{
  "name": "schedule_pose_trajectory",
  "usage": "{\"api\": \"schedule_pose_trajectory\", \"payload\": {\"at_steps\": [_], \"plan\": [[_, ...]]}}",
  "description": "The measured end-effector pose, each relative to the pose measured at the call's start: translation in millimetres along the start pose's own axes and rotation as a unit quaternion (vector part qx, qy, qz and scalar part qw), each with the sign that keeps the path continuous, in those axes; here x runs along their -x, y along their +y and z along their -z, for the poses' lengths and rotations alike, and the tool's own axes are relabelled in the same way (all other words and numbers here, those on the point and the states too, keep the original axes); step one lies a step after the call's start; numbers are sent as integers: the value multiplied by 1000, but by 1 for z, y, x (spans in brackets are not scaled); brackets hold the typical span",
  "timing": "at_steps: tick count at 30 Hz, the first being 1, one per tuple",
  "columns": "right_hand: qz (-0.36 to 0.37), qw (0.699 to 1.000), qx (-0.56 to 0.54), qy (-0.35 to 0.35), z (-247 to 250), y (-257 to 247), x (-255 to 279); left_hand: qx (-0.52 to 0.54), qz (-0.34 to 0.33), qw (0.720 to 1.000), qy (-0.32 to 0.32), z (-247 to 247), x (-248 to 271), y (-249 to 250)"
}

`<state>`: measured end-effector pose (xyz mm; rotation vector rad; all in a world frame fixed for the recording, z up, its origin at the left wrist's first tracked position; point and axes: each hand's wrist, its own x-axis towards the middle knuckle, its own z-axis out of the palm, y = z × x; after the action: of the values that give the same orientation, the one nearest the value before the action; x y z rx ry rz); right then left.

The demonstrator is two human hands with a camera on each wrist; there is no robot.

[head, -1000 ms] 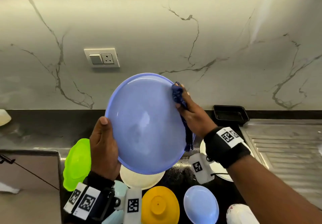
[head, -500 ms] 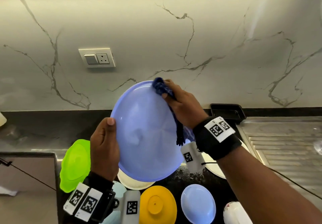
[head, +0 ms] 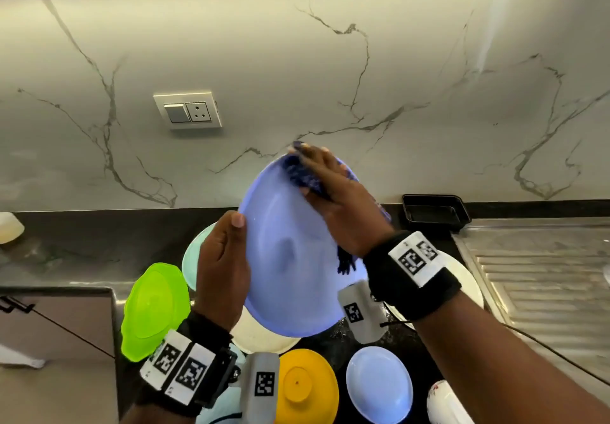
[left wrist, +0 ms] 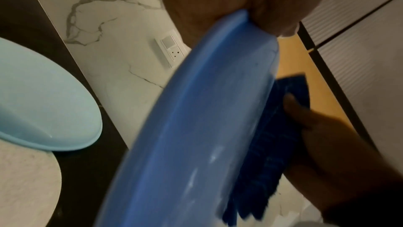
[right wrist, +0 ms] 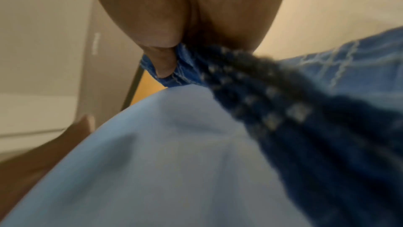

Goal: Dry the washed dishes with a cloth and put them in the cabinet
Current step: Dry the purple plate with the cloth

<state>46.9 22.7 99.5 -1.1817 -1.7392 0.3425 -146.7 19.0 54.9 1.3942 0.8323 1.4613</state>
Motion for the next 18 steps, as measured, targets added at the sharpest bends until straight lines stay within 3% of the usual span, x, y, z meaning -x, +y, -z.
{"api": "schedule_pose_trajectory", "payload": {"at_steps": [4,7,10,14,16,18], "plan": [[121,977,107,-140,-23,-33,15,116,15,992,39,-3,-3,0],[163,953,175,-184,-20,-32,29,140,9,990,14,1,-5,6],[96,971,149,-159,-6,-1,19,104,4,994,24,6,-4,10],[-97,993,-21,-72,11,31,6,103,28,994,27,6,0,8],[-99,992,-23,-71,10,29,8,89,26,995,29,1,1,8],[-21,991,59,-121,-1,13,13,107,34,993,29,-3,-1,8]]}}
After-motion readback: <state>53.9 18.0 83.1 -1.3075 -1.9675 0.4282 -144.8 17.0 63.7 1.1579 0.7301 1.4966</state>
